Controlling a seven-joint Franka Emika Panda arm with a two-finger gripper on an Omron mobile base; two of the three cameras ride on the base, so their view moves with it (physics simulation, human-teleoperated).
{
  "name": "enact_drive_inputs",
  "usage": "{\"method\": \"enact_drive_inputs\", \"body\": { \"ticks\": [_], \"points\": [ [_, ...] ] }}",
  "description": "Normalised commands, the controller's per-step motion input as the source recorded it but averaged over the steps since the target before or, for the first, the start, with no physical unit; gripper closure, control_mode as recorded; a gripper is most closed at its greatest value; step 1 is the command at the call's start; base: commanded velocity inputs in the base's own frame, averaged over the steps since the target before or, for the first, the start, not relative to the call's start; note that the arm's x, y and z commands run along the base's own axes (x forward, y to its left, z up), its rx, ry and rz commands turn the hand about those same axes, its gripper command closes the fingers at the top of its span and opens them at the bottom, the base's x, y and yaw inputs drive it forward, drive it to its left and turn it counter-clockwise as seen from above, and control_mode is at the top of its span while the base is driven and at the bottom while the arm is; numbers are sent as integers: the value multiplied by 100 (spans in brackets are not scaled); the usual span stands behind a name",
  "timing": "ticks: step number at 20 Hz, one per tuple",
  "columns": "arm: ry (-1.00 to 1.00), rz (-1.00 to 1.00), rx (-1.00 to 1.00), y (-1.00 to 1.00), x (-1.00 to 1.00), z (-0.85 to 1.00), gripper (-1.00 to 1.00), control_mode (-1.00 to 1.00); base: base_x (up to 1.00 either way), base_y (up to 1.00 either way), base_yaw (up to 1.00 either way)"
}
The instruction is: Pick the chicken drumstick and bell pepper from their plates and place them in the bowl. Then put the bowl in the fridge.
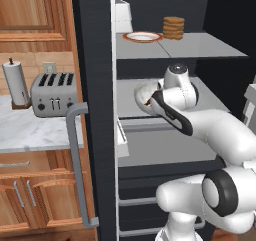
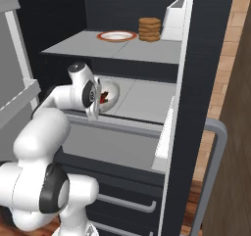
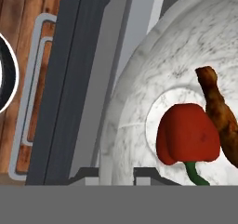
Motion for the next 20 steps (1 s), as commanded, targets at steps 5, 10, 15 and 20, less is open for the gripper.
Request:
{"method": "enact_drive_inputs", "body": {
  "ticks": [5,10,15,20],
  "points": [
    [-14,0,6,-3,26,-19,100,-100,0,0,0],
    [-7,0,4,-1,31,-14,100,-100,0,0,0],
    [0,0,0,0,35,-11,100,-100,0,0,0],
    [1,0,0,0,40,-7,100,-100,0,0,0]
  ]
}}
